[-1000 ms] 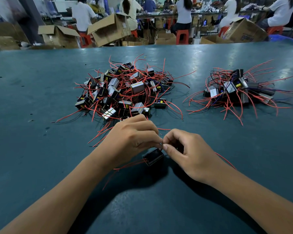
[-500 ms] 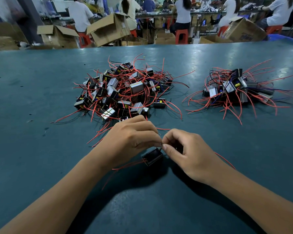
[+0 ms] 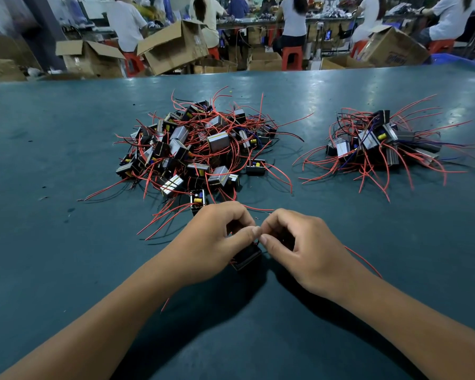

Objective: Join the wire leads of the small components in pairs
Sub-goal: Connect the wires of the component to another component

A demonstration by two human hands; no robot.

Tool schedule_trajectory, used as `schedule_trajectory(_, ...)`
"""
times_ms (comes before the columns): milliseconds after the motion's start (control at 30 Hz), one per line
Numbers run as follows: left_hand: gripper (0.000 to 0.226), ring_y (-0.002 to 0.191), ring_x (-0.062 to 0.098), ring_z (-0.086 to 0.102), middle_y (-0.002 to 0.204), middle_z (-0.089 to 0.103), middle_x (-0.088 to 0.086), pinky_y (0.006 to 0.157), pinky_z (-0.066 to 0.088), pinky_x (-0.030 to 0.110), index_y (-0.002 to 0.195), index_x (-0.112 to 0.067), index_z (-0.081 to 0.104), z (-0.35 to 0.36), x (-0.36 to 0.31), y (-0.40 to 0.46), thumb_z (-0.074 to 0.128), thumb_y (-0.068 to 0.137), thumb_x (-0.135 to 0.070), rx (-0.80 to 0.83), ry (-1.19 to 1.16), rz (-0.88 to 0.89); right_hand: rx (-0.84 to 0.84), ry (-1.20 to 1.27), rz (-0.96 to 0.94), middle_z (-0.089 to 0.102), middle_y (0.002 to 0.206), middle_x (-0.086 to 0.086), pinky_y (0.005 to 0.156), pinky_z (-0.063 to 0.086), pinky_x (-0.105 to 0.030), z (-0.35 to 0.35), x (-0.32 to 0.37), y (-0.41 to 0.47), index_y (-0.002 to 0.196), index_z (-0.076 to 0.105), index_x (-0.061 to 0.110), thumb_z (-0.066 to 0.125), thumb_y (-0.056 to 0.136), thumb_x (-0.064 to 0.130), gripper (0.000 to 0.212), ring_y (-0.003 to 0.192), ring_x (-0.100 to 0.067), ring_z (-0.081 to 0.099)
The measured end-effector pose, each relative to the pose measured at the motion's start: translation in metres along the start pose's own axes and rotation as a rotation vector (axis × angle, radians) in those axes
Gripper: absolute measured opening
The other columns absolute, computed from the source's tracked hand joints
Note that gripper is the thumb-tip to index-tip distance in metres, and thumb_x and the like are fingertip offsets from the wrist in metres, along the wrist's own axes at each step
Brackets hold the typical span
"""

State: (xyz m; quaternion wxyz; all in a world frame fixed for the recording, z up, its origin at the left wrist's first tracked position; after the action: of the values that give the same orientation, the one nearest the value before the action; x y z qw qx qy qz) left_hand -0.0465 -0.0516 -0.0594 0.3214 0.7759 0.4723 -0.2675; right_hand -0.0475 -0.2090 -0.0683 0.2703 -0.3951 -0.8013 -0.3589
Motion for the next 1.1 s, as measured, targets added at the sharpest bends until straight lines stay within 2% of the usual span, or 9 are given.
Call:
schedule_trajectory(100, 0.022, 0.048, 0.003, 0.040, 0.053, 0.052, -0.011, 0.049, 0.033, 0.018, 0.070, -0.011, 0.064, 0.008, 0.006, -0.001, 0.068, 0.091, -0.014, -0.079, -0.134, -0.190, -0.012, 0.003, 0.008, 0.059, 0.069, 0.014, 0.058, 0.037, -0.010, 0.000, 0.000, 0.001, 0.084, 0.064, 0.017, 0.067, 0.089, 0.012, 0.008, 0.065, -0.002, 0.054)
schedule_trajectory(167, 0.025, 0.045, 0.002, 0.038, 0.048, 0.050, -0.013, 0.046, 0.031, 0.015, 0.066, -0.013, 0.062, 0.011, 0.006, -0.002, 0.067, 0.090, -0.014, -0.127, -0.151, -0.249, -0.016, -0.007, 0.010, 0.058, 0.068, 0.015, 0.058, 0.037, -0.010, 0.001, 0.001, 0.002, 0.083, 0.063, 0.016, 0.068, 0.089, 0.011, 0.009, 0.064, -0.001, 0.053)
schedule_trajectory(367, 0.022, 0.051, 0.007, 0.041, 0.052, 0.051, -0.014, 0.053, 0.036, 0.029, 0.069, -0.016, 0.056, 0.013, 0.002, -0.005, 0.061, 0.090, -0.020, -0.154, -0.033, -0.274, -0.009, -0.015, 0.010, 0.060, 0.070, 0.012, 0.060, 0.039, -0.013, 0.002, 0.002, 0.002, 0.083, 0.063, 0.016, 0.067, 0.089, 0.010, 0.009, 0.066, -0.005, 0.054)
schedule_trajectory(467, 0.022, 0.055, 0.006, 0.041, 0.060, 0.052, -0.017, 0.054, 0.035, 0.025, 0.069, -0.021, 0.051, 0.014, -0.004, -0.003, 0.057, 0.090, -0.020, -0.111, 0.043, -0.205, -0.004, -0.014, 0.005, 0.060, 0.070, 0.012, 0.060, 0.039, -0.012, 0.002, 0.002, 0.001, 0.083, 0.063, 0.016, 0.067, 0.088, 0.010, 0.009, 0.066, -0.005, 0.055)
schedule_trajectory(667, 0.014, 0.054, 0.006, 0.047, 0.061, 0.059, -0.014, 0.052, 0.039, 0.019, 0.077, -0.020, 0.065, 0.002, 0.002, -0.001, 0.068, 0.090, -0.015, 0.012, -0.101, -0.177, -0.027, -0.034, 0.001, 0.056, 0.067, 0.017, 0.060, 0.036, -0.009, -0.001, 0.001, 0.002, 0.085, 0.062, 0.018, 0.068, 0.090, 0.012, 0.009, 0.065, 0.001, 0.053)
schedule_trajectory(800, 0.014, 0.050, 0.005, 0.048, 0.060, 0.060, -0.010, 0.050, 0.038, 0.017, 0.077, -0.017, 0.068, 0.000, 0.006, 0.000, 0.069, 0.091, -0.013, 0.026, -0.135, -0.181, -0.018, -0.002, -0.015, 0.054, 0.064, 0.010, 0.057, 0.034, -0.011, -0.001, 0.002, 0.000, 0.100, 0.063, 0.022, 0.066, 0.091, 0.012, 0.013, 0.059, -0.004, 0.048)
schedule_trajectory(867, 0.014, 0.050, 0.006, 0.047, 0.060, 0.060, -0.008, 0.050, 0.038, 0.018, 0.078, -0.015, 0.069, 0.002, 0.008, 0.000, 0.068, 0.091, -0.013, 0.028, -0.179, -0.212, -0.004, 0.006, -0.036, 0.053, 0.065, 0.004, 0.056, 0.033, -0.014, -0.002, 0.003, -0.001, 0.105, 0.062, 0.027, 0.065, 0.092, 0.012, 0.020, 0.057, -0.007, 0.044)
schedule_trajectory(967, 0.013, 0.049, 0.008, 0.045, 0.059, 0.060, -0.005, 0.048, 0.035, 0.020, 0.079, -0.010, 0.070, 0.004, 0.011, -0.001, 0.068, 0.092, -0.011, 0.025, -0.247, -0.261, 0.000, -0.014, -0.057, 0.051, 0.067, 0.009, 0.059, 0.033, -0.014, -0.003, 0.003, -0.002, 0.103, 0.064, 0.028, 0.065, 0.090, 0.010, 0.023, 0.061, -0.009, 0.046)
schedule_trajectory(1100, 0.012, 0.056, 0.016, 0.046, 0.061, 0.062, 0.001, 0.053, 0.033, 0.028, 0.080, -0.006, 0.072, 0.005, 0.012, -0.001, 0.068, 0.091, -0.010, 0.002, -0.275, -0.291, -0.016, -0.038, -0.056, 0.056, 0.071, 0.005, 0.063, 0.036, -0.016, -0.004, 0.003, -0.001, 0.101, 0.067, 0.025, 0.067, 0.087, 0.008, 0.022, 0.065, -0.011, 0.049)
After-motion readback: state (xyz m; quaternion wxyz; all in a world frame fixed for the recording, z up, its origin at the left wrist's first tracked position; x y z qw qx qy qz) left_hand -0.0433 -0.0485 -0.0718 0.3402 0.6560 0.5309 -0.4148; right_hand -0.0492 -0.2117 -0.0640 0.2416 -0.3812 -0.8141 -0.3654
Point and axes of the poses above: each hand's wrist, its own y-axis towards the middle knuckle, its own z-axis out of the palm, x = y × z, the point moved 5 cm from there along y, towards the middle knuckle
